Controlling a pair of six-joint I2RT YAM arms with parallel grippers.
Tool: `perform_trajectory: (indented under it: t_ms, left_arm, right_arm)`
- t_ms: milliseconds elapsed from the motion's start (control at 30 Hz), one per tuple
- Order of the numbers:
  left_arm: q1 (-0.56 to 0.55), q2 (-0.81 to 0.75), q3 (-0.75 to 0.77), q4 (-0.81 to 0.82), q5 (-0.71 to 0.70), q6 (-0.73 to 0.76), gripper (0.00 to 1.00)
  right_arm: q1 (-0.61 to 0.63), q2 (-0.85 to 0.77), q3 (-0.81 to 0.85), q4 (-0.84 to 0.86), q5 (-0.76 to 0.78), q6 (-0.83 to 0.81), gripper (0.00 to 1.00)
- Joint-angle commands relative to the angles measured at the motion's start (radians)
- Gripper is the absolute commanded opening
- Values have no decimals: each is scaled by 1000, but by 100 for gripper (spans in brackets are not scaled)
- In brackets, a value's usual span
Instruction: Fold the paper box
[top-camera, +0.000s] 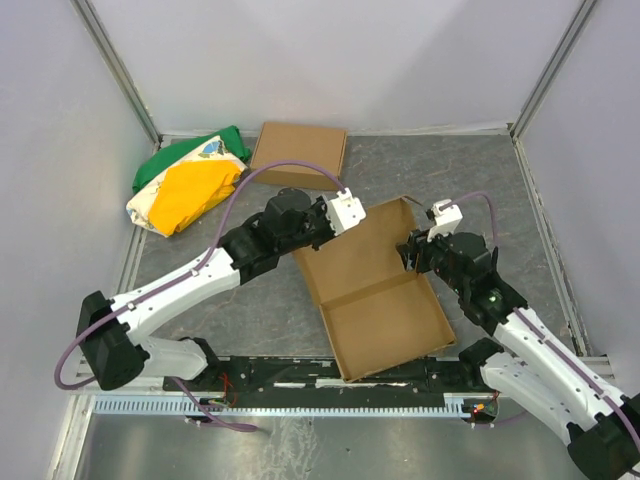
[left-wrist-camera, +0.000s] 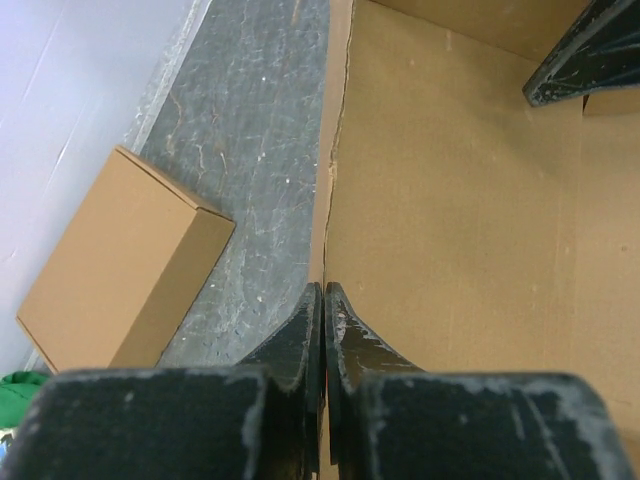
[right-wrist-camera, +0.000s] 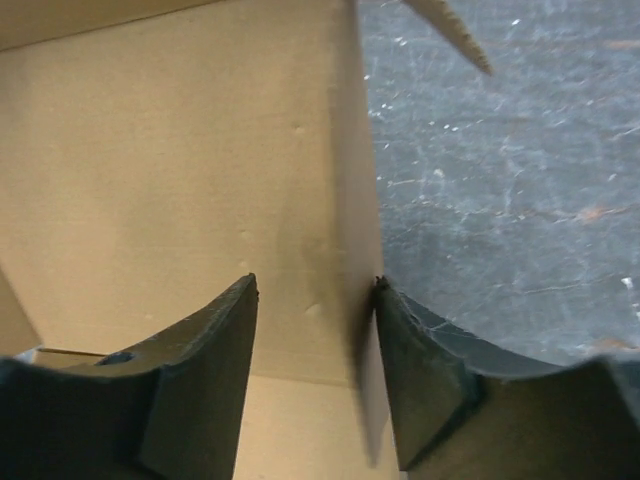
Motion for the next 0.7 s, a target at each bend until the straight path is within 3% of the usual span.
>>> perform_trajectory:
  t_ms: [0,167,667]
  left_arm:
    - [-28,22,60,-18,-67,40,3]
    - [-53,45,114,-18,-152,60,3]
    - [-86,31,116,24,-62,34,3]
  right_arm:
    - [3,22,44,25,-73,50,53]
    - [4,55,60,8,-82,77,28]
    - [14,202,58,153,-154,119,30]
